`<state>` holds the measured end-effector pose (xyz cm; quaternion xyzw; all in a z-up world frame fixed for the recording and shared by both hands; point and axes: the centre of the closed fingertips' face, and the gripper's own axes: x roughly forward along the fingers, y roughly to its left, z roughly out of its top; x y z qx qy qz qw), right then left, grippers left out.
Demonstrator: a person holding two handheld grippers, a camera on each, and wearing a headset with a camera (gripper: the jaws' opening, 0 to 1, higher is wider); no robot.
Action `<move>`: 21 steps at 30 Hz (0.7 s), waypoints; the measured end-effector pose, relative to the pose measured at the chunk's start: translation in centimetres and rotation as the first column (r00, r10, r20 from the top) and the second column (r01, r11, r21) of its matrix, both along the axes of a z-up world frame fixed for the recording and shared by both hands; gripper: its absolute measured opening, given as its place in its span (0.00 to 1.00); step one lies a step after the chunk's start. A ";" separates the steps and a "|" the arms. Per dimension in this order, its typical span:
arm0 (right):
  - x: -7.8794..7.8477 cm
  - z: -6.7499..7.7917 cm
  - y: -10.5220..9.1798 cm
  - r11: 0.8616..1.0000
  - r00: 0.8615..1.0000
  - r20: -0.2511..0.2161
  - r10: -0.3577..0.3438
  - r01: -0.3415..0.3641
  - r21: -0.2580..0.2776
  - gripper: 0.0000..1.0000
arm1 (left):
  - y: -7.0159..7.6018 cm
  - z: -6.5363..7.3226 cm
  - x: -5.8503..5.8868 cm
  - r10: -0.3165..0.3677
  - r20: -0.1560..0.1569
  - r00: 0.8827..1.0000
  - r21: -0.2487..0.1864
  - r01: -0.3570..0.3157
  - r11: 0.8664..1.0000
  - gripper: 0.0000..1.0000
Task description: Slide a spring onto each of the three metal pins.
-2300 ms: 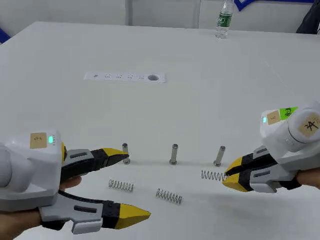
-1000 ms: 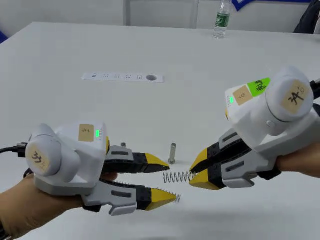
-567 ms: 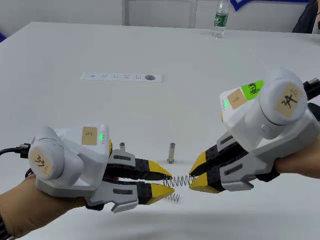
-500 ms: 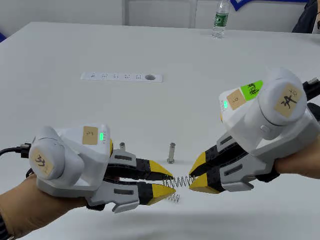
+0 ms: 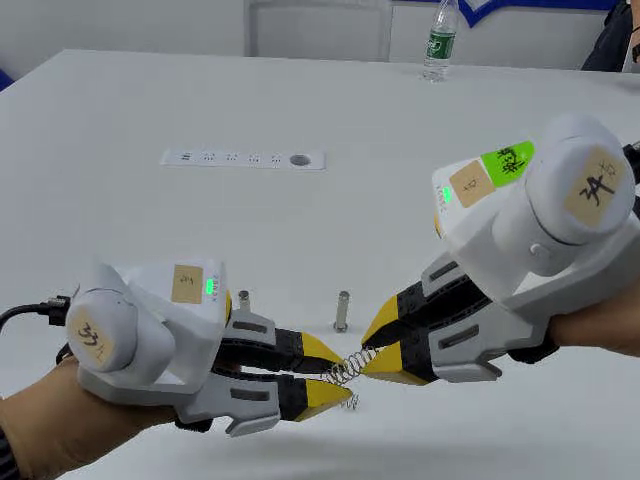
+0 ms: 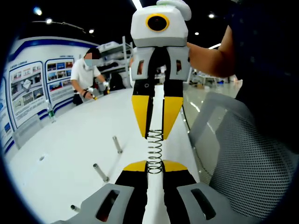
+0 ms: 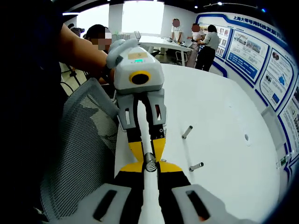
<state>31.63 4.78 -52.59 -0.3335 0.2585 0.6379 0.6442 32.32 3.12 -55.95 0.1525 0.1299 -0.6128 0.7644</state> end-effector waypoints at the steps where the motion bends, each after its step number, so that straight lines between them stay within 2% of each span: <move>1: 0.0 0.1 0.1 1.000 1.000 0.005 0.005 -0.005 0.001 0.11 | -0.1 0.0 0.0 -0.001 0.003 1.000 0.001 0.001 1.000 0.11; 6: -0.2 0.0 0.4 1.000 1.000 -0.003 0.023 -0.023 -0.010 0.12 | -0.3 -0.2 -0.1 -0.006 0.015 1.000 0.009 0.006 1.000 0.11; 16: 0.0 -1.0 0.3 0.999 1.000 -0.012 0.023 -0.023 -0.044 0.13 | -0.4 0.2 0.0 -0.002 0.004 1.000 -0.020 0.002 1.000 0.10; 21: 0.1 -1.1 0.4 0.999 1.000 -0.015 0.022 -0.023 -0.043 0.12 | -0.6 0.3 0.0 -0.003 0.000 1.000 -0.017 0.003 1.000 0.10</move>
